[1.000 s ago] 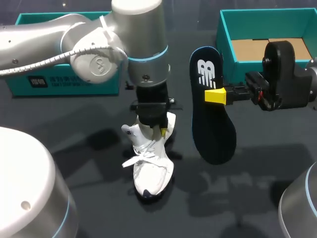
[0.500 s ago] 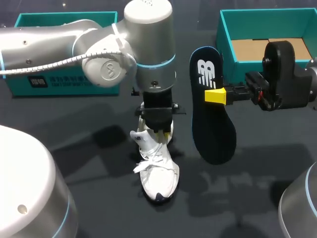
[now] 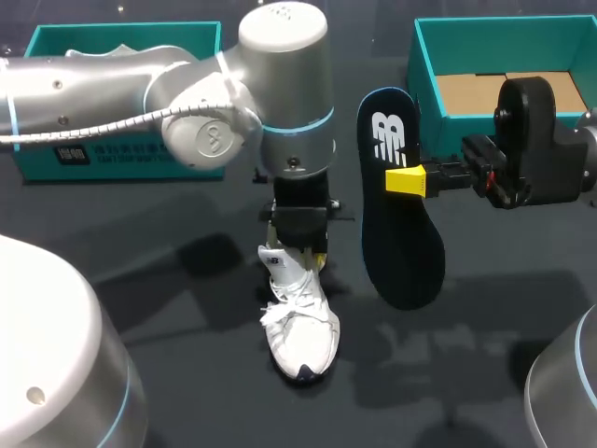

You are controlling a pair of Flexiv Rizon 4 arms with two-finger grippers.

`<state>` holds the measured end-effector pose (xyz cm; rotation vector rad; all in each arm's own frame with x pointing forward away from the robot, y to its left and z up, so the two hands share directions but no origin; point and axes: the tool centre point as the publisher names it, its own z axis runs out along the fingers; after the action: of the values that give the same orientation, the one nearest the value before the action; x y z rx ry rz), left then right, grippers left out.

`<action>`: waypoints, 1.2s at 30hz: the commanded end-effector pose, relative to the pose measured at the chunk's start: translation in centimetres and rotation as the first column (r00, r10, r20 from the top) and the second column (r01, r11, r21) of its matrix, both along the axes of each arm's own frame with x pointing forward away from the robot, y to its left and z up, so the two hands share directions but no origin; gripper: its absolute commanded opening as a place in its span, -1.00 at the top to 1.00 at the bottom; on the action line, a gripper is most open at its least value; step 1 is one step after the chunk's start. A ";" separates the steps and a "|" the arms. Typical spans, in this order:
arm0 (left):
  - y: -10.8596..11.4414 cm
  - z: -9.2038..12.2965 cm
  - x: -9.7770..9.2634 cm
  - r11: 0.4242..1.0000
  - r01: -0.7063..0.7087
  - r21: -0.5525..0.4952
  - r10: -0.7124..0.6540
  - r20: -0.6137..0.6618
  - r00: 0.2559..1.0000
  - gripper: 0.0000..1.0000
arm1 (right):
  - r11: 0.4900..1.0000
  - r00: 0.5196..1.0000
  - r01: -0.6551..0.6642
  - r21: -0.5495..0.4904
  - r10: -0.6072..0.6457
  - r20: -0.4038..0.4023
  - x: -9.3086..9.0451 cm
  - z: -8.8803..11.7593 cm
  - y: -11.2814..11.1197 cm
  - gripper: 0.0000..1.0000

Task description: Take the shoe out of the shoebox, open the shoe tongue, remove and reinsert the insole, then place the shoe into the shoebox

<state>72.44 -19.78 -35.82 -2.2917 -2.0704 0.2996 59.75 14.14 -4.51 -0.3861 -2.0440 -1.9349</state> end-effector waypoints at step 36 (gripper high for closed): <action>0.5 13.7 1.6 0.805 -0.052 -0.590 0.200 0.188 0.962 -1.00 | 1.000 1.000 0.000 -0.001 0.000 -0.001 0.1 -0.1 0.2 1.00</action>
<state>74.50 -19.58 -21.61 -2.5545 -2.5159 0.6589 59.75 14.14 -4.51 -0.3860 -2.0440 -1.9351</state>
